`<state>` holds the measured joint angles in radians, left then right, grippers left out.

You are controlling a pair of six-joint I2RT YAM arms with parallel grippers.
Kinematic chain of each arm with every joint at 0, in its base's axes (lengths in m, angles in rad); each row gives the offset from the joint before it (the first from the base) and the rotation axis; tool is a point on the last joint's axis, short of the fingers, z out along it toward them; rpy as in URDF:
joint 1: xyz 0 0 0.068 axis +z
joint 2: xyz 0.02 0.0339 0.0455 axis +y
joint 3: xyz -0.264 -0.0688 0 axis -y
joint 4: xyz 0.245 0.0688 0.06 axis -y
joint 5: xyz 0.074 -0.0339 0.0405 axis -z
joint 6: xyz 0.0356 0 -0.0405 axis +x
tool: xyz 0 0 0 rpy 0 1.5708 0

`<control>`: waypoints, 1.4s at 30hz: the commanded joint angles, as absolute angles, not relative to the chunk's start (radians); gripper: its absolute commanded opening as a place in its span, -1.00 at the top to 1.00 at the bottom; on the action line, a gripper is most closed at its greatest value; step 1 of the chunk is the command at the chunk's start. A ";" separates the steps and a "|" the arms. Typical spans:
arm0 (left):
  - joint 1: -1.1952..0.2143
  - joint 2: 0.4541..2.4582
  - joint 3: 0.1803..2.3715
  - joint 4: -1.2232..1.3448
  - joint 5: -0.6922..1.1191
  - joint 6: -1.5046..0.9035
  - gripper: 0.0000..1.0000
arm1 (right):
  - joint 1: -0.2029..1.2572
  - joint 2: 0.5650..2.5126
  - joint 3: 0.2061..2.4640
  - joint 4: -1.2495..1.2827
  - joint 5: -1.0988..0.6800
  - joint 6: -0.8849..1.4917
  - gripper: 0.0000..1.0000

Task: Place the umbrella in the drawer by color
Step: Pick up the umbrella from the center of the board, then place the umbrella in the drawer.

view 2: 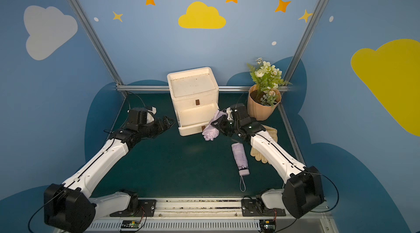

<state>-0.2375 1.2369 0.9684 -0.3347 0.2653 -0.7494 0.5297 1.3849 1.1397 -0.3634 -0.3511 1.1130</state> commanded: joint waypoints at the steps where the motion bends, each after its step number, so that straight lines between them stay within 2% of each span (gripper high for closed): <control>1: -0.234 1.268 1.016 -0.287 0.281 -0.760 -0.82 | 0.567 1.450 1.263 -0.426 -0.253 1.389 0.61; 8: -0.235 1.355 1.053 -0.258 0.296 -0.765 -0.78 | 0.603 1.602 1.416 -0.419 -0.166 1.581 0.66; 13: -0.240 1.427 1.074 -0.222 0.319 -0.785 -0.67 | 0.607 1.650 1.445 -0.384 -0.054 1.657 0.68; 17: -0.248 1.480 1.086 -0.179 0.329 -0.800 -0.51 | 0.608 1.717 1.513 -0.366 -0.041 1.654 0.69; 31: -0.273 1.609 1.141 -0.145 0.326 -0.808 -0.24 | 0.656 1.926 1.707 -0.405 -0.007 1.681 0.68; 40: -0.275 1.637 1.153 -0.141 0.329 -0.799 -0.20 | 0.683 2.004 1.761 -0.397 0.049 1.698 0.68; 42: -0.276 1.637 1.151 -0.132 0.339 -0.803 -0.20 | 0.681 2.020 1.770 -0.379 0.046 1.687 0.61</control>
